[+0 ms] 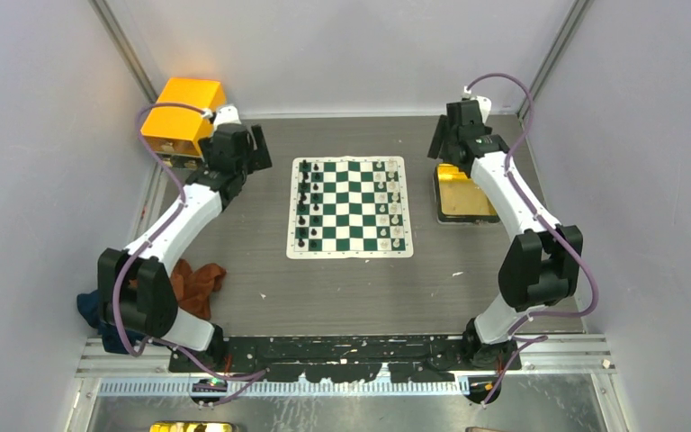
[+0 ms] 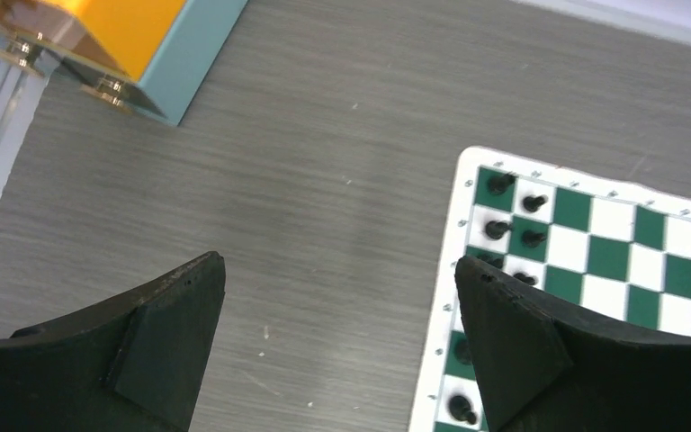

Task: Set up the chess pieces on the board
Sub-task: Reset both arms

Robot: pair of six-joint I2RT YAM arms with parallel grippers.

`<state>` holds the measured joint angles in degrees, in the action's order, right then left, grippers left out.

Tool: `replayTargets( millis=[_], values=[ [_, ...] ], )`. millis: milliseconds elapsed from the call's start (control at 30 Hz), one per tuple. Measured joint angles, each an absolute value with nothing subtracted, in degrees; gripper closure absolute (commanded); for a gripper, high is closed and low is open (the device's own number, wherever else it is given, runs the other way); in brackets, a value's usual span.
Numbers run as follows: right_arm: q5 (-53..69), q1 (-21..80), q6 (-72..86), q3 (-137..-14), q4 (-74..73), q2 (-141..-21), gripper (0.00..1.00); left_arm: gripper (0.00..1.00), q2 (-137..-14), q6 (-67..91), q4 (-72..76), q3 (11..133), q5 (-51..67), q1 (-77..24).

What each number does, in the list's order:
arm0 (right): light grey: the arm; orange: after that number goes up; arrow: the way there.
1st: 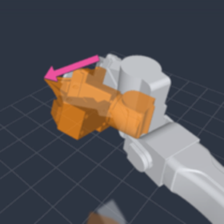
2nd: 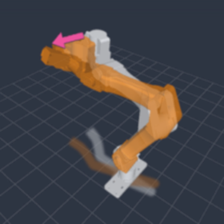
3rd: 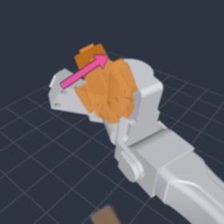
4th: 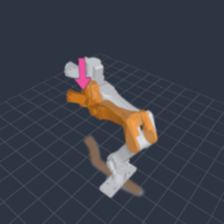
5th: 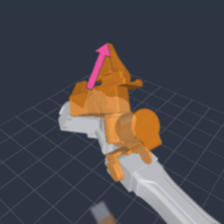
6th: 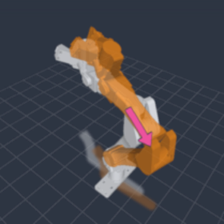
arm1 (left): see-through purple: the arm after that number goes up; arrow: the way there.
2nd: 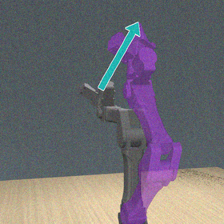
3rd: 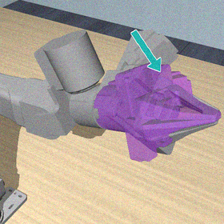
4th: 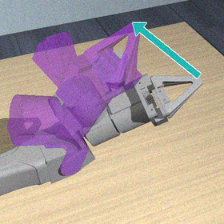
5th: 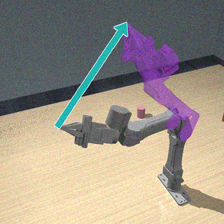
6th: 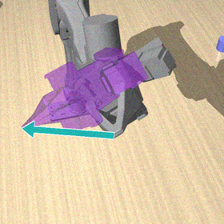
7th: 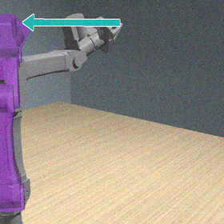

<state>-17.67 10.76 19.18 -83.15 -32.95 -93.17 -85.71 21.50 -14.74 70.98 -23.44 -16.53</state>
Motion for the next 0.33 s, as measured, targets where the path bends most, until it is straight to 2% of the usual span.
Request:
replayTargets(
  millis=[100,267,300,333],
  values=[
    [-22.3,9.6,18.3,-82.5,-31.0,-93.2,0.22,0.0,-83.9,20.0,-9.4,64.4,-23.4,-15.3],
    [-30.1,9.4,15.3,-77.8,-25.1,-93.1,0.22,0.0,-84.1,17.6,-5.3,60.9,-23.4,-14.5],
    [-31.1,9.4,14.7,-76.5,-23.9,-93.1,0.19,0.0,-84.1,17.3,-4.0,60.7,-23.2,-14.5],
    [-32.1,9.2,14.1,-74.9,-22.5,-93.1,0.05,0.0,-84.1,17.0,-3.2,60.6,-23.1,-14.5]
  ],
)
